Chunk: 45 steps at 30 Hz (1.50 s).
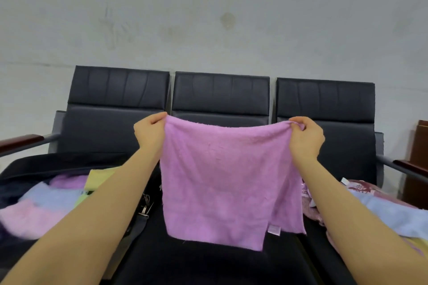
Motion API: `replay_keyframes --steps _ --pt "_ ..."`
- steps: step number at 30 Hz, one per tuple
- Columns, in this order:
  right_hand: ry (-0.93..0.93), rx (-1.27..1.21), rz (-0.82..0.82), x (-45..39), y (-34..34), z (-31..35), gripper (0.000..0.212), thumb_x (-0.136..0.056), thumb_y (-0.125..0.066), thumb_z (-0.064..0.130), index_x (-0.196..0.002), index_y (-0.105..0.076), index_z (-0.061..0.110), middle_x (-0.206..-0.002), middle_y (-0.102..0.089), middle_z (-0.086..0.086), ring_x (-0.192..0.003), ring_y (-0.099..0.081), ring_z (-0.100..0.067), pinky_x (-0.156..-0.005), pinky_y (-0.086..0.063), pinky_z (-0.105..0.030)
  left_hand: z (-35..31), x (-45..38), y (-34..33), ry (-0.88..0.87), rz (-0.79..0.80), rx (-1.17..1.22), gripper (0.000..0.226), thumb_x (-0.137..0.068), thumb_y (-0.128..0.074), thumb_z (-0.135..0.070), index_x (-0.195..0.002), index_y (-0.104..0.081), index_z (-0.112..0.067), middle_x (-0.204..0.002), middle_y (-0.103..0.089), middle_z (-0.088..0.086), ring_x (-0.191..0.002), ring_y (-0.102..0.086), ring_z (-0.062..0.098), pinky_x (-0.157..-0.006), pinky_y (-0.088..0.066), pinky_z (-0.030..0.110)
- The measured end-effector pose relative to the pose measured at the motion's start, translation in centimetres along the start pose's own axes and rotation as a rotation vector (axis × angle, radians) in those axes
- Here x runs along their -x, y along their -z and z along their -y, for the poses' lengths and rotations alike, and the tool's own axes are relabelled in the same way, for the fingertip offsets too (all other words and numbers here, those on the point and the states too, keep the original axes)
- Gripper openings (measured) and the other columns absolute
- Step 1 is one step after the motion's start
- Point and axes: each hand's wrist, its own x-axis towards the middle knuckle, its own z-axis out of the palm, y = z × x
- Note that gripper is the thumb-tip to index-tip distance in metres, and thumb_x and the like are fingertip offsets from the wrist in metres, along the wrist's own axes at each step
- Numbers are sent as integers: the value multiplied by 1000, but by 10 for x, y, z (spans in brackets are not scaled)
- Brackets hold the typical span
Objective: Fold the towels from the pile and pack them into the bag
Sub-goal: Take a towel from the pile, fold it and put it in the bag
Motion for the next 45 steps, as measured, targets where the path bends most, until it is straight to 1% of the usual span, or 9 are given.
replay_keyframes --steps 4,10,15,21,25,27,31,37,45 --pt "-77 -29 -4 -2 -2 -12 21 -95 -49 9 -103 -68 12 -99 -63 -2 -89 -55 -17 -78 -44 -31 9 3 0 41 40 -10 60 -79 -33 15 -115 -69 -16 -118 -63 1 -113 -59 27 -102 -47 40" --pt "-219 -238 6 -6 -9 -19 17 -93 -54 9 -104 -66 11 -110 -65 -5 -98 -58 -18 -84 -44 -28 15 6 -1 23 -15 108 45 -83 -47 8 -114 -70 -15 -109 -68 -4 -103 -62 12 -96 -47 26" --pt "-142 -75 250 -9 -7 -20 52 -83 -42 -8 -132 -52 8 -123 -52 -3 -110 -50 -19 -88 -39 -27 22 -1 -1 50 -63 70 36 -77 -58 3 -96 -71 -24 -89 -64 -3 -84 -59 18 -78 -47 25" --pt "12 157 175 -10 -6 -28 31 -90 -42 -4 -101 -70 4 -106 -65 -16 -85 -57 -23 -67 -44 -27 32 2 -1 -159 -3 -460 30 -92 -49 -1 -118 -64 -3 -115 -65 10 -107 -58 28 -89 -44 29" --pt "-53 174 81 -10 -4 -31 13 -93 -57 18 -89 -68 14 -111 -42 -2 -87 -55 -27 -72 -50 -39 29 1 1 -272 47 -731 24 -97 -41 -8 -104 -63 -3 -115 -54 14 -89 -57 31 -76 -45 37" --pt "-88 184 77 -9 -3 -31 13 -93 -57 23 -92 -68 15 -106 -54 -4 -82 -59 -26 -70 -49 -37 24 3 0 -289 40 -809 20 -98 -40 -11 -102 -59 -5 -114 -45 8 -82 -55 30 -72 -43 39" --pt "-123 94 57 -8 0 -25 12 -92 -56 15 -87 -67 16 -90 -66 -5 -79 -60 -24 -69 -49 -35 15 -2 -1 -202 36 -696 15 -98 -41 -17 -101 -56 -15 -100 -58 3 -84 -60 27 -70 -43 38" --pt "-136 -99 46 -3 7 -23 22 -93 -49 5 -113 -59 5 -104 -63 -11 -93 -62 -24 -74 -45 -29 11 -3 5 -156 57 -428 19 -93 -52 -10 -104 -66 -7 -71 -66 2 -76 -68 19 -88 -53 35" --pt "-52 -28 2 8 15 -18 17 -99 -47 16 -102 -58 3 -90 -57 -5 -82 -52 -20 -73 -42 -33 9 5 9 -120 -20 -495 20 -95 -52 -20 -104 -65 -8 -99 -64 4 -86 -56 21 -74 -44 33"
